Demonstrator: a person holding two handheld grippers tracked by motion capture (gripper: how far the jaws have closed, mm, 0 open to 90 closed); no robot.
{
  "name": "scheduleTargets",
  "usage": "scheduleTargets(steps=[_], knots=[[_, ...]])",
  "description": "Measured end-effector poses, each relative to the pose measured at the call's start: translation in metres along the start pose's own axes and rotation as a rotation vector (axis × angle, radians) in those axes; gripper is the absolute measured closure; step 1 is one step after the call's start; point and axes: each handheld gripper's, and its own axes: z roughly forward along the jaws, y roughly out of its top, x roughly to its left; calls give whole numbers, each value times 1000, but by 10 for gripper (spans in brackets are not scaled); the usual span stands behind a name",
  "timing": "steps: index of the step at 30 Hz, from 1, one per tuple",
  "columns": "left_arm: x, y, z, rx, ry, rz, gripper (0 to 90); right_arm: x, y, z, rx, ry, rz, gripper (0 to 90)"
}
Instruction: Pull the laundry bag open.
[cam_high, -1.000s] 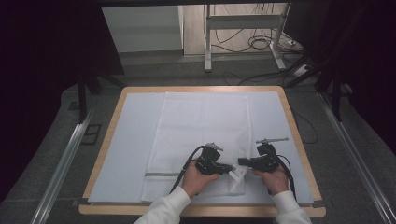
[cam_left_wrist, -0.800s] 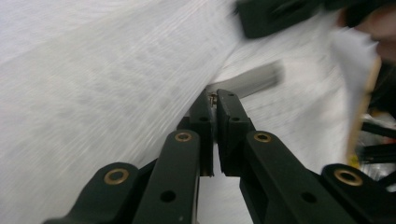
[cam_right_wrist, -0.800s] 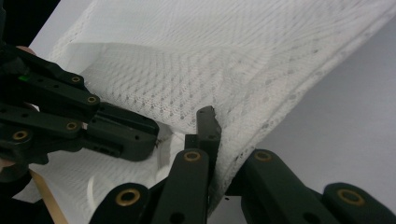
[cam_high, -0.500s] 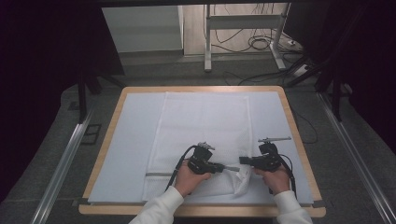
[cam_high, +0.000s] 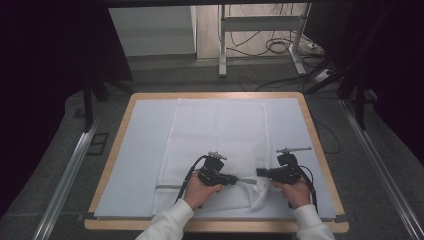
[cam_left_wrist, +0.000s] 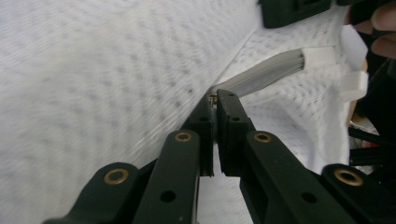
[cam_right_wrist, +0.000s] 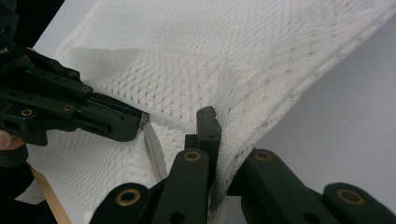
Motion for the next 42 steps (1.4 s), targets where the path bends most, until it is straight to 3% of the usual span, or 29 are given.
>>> scheduleTargets(steps=[42], knots=[[26, -24, -33, -8, 34, -32, 869, 0, -2, 2, 6, 7, -3, 883]])
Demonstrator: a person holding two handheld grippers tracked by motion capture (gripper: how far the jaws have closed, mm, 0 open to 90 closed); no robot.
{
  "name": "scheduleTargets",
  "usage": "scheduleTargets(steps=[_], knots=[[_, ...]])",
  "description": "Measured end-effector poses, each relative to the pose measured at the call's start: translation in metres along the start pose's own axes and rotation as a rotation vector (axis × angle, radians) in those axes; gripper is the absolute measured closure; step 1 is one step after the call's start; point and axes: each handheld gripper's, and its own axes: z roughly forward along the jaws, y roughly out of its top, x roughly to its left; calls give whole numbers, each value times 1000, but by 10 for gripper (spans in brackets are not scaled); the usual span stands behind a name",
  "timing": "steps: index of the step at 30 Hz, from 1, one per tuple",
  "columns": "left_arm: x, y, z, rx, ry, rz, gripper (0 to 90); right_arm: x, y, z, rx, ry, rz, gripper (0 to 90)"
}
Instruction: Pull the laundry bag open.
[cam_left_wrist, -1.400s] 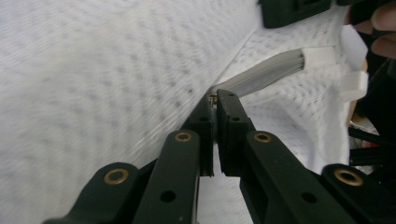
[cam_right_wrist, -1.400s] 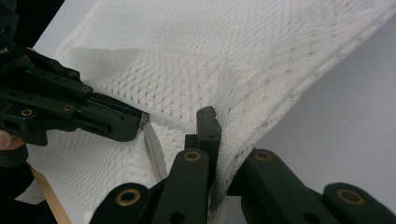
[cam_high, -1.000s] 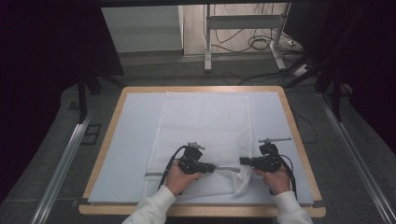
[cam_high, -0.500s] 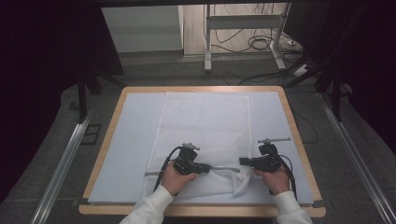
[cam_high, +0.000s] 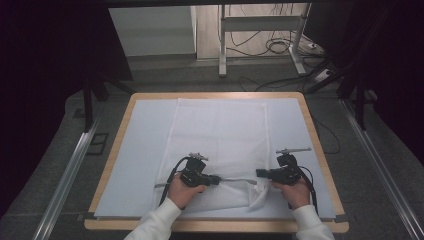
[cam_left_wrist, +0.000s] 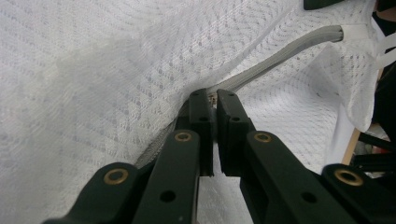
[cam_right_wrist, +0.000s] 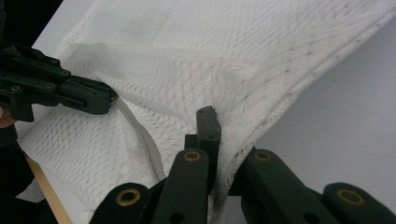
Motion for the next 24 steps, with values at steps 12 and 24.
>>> scheduleTargets(steps=[12, 24], knots=[[7, -7, -9, -12, 20, -21, 869, 0, 0, -1, 1, -6, -2, 883], [14, -14, -16, -28, 19, -57, 868, 0, -1, 1, 5, -1, -7, 883]])
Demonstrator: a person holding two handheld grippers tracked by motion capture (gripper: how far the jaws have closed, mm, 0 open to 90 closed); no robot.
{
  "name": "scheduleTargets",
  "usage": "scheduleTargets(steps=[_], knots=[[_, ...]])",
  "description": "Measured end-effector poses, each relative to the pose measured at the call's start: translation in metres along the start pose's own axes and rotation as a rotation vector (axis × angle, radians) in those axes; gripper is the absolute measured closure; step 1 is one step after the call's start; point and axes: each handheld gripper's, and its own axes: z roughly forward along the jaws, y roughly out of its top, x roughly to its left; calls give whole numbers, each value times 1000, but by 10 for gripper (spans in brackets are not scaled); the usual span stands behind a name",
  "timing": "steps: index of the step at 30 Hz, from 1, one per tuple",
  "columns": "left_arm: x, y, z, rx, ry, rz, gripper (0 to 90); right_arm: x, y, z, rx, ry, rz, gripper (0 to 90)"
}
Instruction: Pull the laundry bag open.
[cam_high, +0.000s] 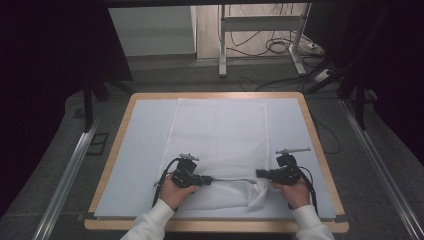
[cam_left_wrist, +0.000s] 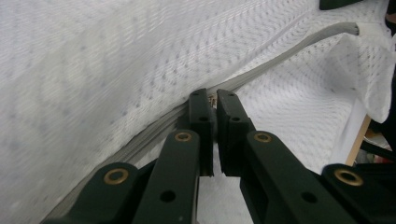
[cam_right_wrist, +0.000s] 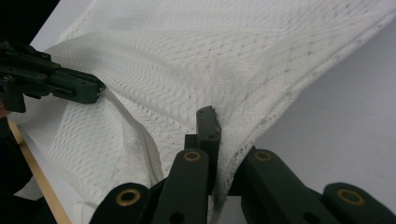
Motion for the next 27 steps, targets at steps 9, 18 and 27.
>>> scheduleTargets(steps=[9, 18, 27], knots=[[6, -5, -11, -10, 44, -3, 869, 0, 0, -1, -1, -3, 1, 883], [18, -12, -23, -21, 47, -33, 869, -4, -2, -4, -9, -21, 2, 883], [24, -16, -31, -27, 56, -44, 868, -4, -1, -4, -12, -17, 2, 883]])
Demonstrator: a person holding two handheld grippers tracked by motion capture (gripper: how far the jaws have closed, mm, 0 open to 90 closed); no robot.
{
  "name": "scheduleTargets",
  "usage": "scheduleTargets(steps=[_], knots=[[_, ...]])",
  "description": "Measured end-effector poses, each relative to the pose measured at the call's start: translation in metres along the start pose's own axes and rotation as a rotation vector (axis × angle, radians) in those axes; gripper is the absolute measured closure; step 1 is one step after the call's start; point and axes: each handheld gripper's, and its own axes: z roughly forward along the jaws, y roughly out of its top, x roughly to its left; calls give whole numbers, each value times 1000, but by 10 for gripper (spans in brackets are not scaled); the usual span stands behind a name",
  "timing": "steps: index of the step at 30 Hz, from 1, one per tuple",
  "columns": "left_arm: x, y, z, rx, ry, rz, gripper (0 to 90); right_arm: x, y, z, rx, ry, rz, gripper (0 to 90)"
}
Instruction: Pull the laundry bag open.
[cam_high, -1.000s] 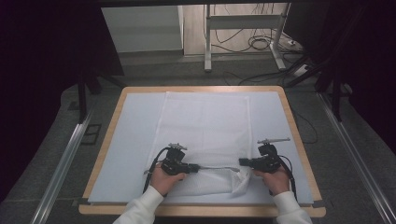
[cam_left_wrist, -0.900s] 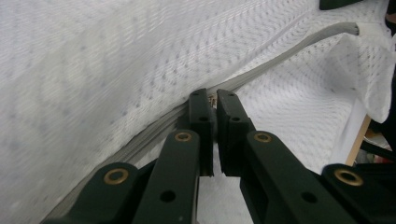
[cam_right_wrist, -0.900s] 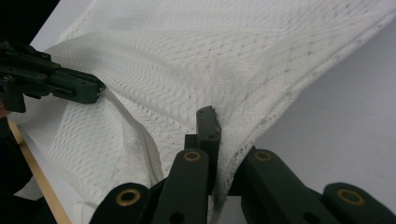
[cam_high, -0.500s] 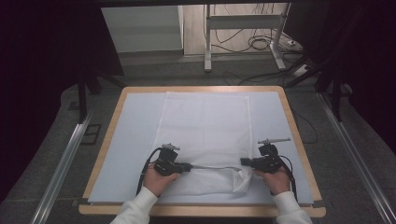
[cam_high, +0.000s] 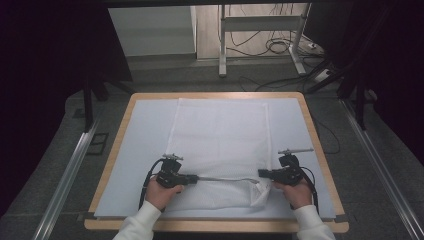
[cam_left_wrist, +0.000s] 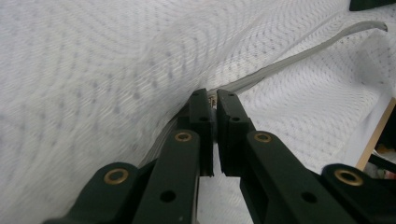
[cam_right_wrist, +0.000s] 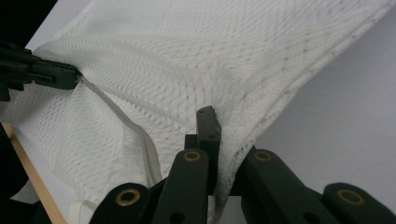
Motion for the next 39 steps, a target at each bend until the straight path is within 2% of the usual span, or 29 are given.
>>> scheduleTargets(steps=[10, 15, 29, 39], knots=[[3, -4, -3, -3, 8, -1, 869, 1, 1, -1, -4, 1, -1, 882], [6, -6, -9, -15, 16, -15, 869, 0, 1, 0, -2, 0, -2, 882], [23, -15, -31, -48, 34, -52, 868, 0, 0, 0, 0, 2, 3, 883], [32, -24, -44, -65, 57, -64, 869, -1, 0, 0, 4, -3, 2, 883]])
